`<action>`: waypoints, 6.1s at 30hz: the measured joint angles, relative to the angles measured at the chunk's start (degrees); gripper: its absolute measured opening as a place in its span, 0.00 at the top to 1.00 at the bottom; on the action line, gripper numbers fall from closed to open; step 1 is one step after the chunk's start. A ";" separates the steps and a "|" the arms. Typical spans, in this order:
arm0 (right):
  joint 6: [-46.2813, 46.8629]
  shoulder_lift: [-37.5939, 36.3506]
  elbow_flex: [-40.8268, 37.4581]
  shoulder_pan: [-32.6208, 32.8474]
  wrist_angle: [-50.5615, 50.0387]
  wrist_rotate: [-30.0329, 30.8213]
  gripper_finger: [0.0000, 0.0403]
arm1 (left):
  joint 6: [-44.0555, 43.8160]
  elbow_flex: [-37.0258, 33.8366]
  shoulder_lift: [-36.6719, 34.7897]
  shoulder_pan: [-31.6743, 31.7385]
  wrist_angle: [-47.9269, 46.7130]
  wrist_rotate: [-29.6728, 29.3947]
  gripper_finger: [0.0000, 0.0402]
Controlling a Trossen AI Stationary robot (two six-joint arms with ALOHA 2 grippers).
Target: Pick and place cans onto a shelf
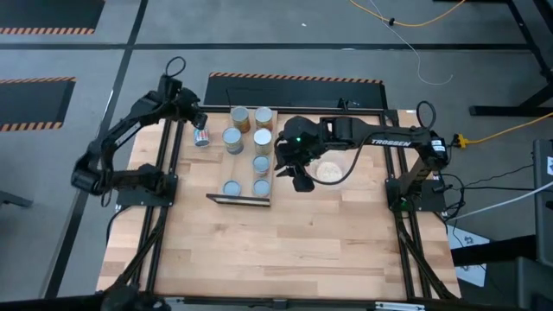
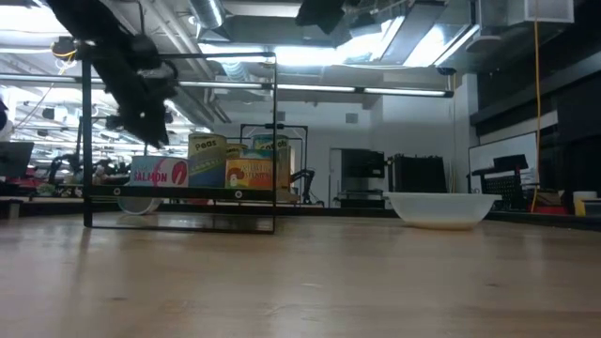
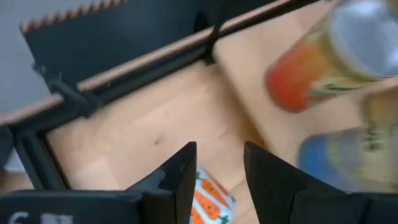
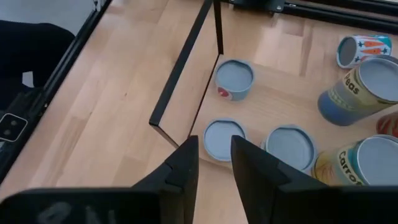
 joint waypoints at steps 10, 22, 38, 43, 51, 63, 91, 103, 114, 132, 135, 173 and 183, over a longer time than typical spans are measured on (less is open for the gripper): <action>-0.88 0.00 0.00 -0.87 0.25 -0.06 0.75 | -0.47 0.00 10.61 -0.08 3.23 -2.68 0.69; -2.19 0.00 0.00 -0.87 0.22 -0.15 0.75 | -3.37 0.00 14.12 -0.07 5.40 -5.94 0.69; -2.21 0.02 0.00 -0.87 0.14 -0.19 0.75 | -2.88 0.00 14.12 -0.07 4.91 -5.81 0.69; -2.21 0.02 0.00 -0.87 0.14 -0.19 0.75 | -2.80 0.00 14.12 -0.07 4.91 -5.81 0.69; -2.79 0.02 0.00 -0.87 0.13 -0.19 0.75 | -2.78 0.00 15.07 -0.20 4.89 -5.53 0.69; -3.23 0.07 0.00 -0.83 0.14 -4.77 0.75 | -6.06 -0.02 19.96 -2.58 1.83 -4.63 0.69; -6.23 0.09 0.00 -0.81 -0.04 -5.18 0.75 | -9.15 5.73 19.89 -4.49 -13.01 -8.07 0.69; -6.12 0.09 0.00 -0.81 -0.10 -5.16 0.75 | -8.92 5.73 19.89 -5.78 -17.25 -7.95 0.68; -6.01 0.09 0.00 -0.81 -0.10 -7.54 0.75 | 1.24 5.73 19.89 -5.78 -18.32 -2.33 0.68; -6.01 0.09 0.00 -0.81 -0.39 -7.56 0.75 | 12.28 5.73 19.89 -7.02 -28.42 -6.43 0.68; -5.99 0.09 0.00 -0.81 -0.39 -7.56 0.75 | 14.18 4.67 19.89 -7.98 -29.90 -6.42 0.68; -6.01 0.07 0.00 -0.79 -0.41 -7.60 0.75 | 10.10 0.66 19.89 -12.53 -32.03 -11.80 0.99; -6.09 0.08 0.00 -0.81 -0.41 -7.60 0.75 | 10.06 6.63 19.83 -15.20 -31.82 -12.21 1.00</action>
